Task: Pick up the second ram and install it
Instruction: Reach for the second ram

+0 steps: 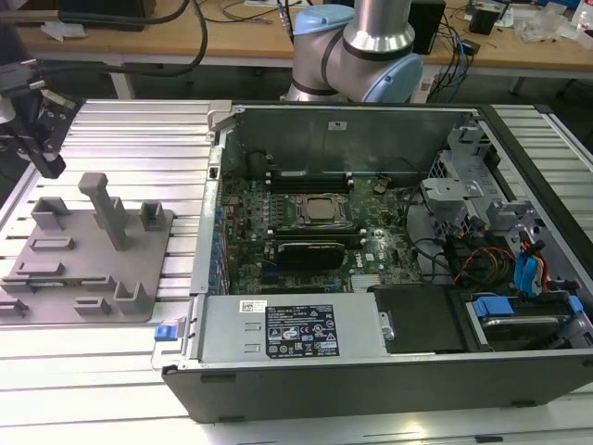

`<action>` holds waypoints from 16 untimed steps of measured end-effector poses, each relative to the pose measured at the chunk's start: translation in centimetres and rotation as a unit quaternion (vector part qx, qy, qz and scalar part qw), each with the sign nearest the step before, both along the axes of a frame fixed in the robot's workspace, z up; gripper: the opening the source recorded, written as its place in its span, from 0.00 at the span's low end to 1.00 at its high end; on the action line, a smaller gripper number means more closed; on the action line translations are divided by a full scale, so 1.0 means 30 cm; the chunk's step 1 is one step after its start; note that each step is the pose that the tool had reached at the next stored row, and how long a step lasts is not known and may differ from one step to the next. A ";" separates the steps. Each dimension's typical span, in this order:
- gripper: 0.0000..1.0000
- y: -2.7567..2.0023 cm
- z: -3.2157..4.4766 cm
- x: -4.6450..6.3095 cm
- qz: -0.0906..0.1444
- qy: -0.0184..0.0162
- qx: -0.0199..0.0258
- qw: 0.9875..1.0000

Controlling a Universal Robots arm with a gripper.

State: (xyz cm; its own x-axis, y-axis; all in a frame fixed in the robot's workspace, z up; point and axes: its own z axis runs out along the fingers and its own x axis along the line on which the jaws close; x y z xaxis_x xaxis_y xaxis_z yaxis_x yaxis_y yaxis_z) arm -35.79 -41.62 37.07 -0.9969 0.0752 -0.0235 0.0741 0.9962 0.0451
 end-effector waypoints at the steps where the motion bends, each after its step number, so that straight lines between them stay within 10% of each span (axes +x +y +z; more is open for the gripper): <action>1: 0.08 -0.005 -0.004 -0.008 0.000 0.000 0.000 1.000; 16: 0.08 -0.042 -0.060 -0.097 0.000 0.000 0.000 1.000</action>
